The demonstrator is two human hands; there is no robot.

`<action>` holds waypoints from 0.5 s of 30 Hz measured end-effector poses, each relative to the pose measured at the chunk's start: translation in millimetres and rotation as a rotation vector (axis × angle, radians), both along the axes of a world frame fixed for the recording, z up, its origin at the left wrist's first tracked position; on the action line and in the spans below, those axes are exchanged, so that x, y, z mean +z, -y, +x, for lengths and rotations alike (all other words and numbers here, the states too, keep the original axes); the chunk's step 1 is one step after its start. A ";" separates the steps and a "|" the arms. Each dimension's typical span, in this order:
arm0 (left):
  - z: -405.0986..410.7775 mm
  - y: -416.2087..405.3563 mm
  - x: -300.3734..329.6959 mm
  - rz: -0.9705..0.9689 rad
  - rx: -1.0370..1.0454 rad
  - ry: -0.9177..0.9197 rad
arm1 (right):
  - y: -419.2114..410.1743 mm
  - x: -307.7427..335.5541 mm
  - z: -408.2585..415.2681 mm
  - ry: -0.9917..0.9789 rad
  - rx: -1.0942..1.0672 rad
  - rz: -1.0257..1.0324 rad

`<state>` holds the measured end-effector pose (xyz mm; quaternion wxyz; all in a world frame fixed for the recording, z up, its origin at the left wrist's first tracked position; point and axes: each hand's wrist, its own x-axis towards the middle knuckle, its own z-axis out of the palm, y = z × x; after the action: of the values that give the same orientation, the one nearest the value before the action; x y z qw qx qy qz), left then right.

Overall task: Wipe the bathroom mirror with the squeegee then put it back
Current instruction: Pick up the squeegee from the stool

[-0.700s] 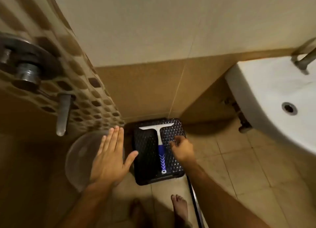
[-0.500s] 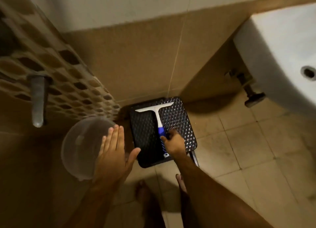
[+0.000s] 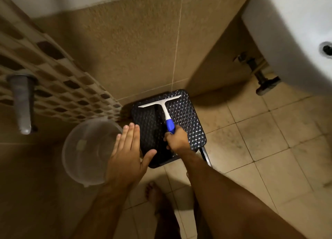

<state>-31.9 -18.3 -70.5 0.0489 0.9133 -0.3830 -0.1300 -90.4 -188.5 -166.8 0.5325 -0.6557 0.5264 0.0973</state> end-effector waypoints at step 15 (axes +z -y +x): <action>24.7 103.7 204.3 -0.322 -0.132 0.189 | 74.8 290.0 -29.4 0.431 -0.298 -0.383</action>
<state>-7.3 -121.9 133.8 0.1497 0.8746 -0.4610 0.0162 -119.8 -263.3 123.2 0.5068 -0.6654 0.5004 -0.2236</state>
